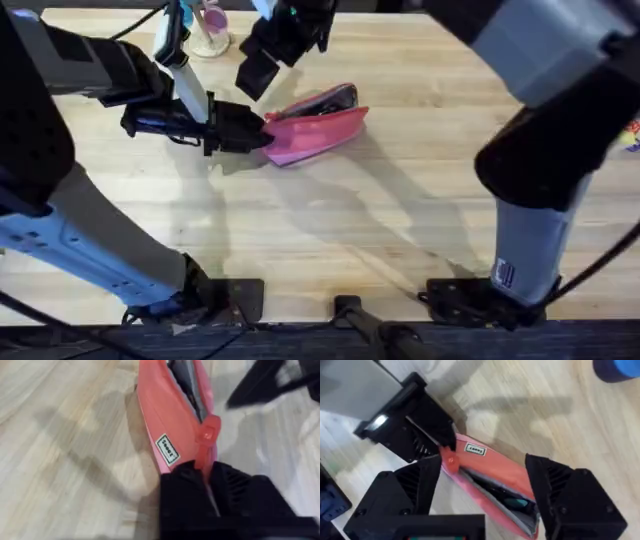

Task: Unzip the bag, pick up the pens from the table one at a time and place them inside, then zip the bag closed.

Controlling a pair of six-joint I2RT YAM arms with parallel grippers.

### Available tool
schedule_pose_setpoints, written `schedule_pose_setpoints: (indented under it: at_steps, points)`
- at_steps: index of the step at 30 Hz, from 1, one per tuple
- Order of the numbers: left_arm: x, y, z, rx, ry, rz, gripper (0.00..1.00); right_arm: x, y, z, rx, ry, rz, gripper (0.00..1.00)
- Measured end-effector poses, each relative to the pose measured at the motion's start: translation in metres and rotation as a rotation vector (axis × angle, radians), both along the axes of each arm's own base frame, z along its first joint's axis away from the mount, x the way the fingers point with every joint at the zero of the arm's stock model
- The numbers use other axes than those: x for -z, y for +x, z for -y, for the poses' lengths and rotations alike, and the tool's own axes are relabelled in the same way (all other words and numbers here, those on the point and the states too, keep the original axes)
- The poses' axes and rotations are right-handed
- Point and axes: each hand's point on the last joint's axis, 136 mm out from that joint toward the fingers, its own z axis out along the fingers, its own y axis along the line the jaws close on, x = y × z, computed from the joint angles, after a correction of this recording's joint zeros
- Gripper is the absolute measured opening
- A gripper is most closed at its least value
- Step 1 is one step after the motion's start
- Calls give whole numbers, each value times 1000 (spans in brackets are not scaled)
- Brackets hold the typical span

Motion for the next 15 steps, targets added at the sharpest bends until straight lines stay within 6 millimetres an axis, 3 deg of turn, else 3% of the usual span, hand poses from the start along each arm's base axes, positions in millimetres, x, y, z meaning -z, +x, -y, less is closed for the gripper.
schedule_pose_setpoints:
  at_steps: [1, 3, 6, 15]
  points:
    - [1, 4, -1, -1, 6, 26, 663, -14, 0, 2, 3, 20, 23, 997]
    - [1, 4, -1, -2, 6, 23, 948, -14, 0, 2, 4, 19, 22, 996]
    - [1, 4, -1, -1, 7, 24, 992, -14, 0, 3, 5, 17, 20, 997]
    - [-8, 2, -72, -247, -30, -87, 992, -9, -17, 11, -7, -19, -46, 996]
